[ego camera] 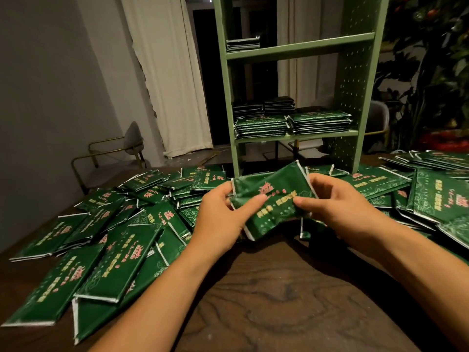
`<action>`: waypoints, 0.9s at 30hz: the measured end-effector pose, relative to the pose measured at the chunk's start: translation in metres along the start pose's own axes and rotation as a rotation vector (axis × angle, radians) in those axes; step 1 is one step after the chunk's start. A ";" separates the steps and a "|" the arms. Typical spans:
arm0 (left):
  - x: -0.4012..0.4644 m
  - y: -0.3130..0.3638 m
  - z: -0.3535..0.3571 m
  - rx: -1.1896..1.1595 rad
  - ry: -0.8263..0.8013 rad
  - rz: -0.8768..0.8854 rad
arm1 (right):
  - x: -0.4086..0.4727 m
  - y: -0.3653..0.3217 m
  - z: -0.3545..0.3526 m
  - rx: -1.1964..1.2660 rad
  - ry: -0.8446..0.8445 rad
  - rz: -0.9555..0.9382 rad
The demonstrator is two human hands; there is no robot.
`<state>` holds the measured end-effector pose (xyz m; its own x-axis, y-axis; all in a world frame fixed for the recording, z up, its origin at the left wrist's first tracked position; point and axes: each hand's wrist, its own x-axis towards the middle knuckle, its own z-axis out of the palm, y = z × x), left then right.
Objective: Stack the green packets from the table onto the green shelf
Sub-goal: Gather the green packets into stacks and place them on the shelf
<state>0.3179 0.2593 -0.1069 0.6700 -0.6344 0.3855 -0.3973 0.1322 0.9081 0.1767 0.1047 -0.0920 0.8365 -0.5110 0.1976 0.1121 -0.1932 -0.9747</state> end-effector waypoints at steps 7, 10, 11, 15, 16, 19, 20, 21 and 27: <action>-0.001 0.000 0.002 -0.033 0.009 0.013 | 0.000 0.005 0.005 0.071 -0.082 0.033; -0.003 0.001 0.003 -0.001 0.026 0.007 | 0.000 0.007 0.006 0.030 -0.102 0.017; -0.003 0.000 0.003 0.027 0.050 0.010 | 0.000 0.007 0.006 0.030 -0.109 0.017; -0.005 0.004 0.005 -0.036 -0.026 -0.107 | 0.001 0.009 0.010 0.052 -0.067 -0.003; -0.006 0.004 0.008 -0.055 -0.094 -0.147 | 0.001 0.009 0.011 0.049 -0.044 -0.015; -0.009 0.006 0.015 -0.092 -0.160 -0.206 | 0.001 0.009 0.014 0.034 0.020 -0.023; -0.006 0.008 0.016 -0.102 -0.147 -0.205 | 0.003 0.008 0.015 0.032 0.049 -0.018; -0.005 0.010 0.016 -0.101 -0.126 -0.203 | 0.005 0.007 0.016 0.015 0.086 -0.015; -0.006 0.018 -0.011 -0.082 0.124 -0.152 | 0.012 0.006 0.040 -0.081 0.100 0.112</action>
<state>0.3135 0.2734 -0.0908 0.7926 -0.5534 0.2559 -0.2370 0.1071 0.9656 0.2087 0.1305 -0.0995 0.7837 -0.6128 0.1017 -0.0256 -0.1954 -0.9804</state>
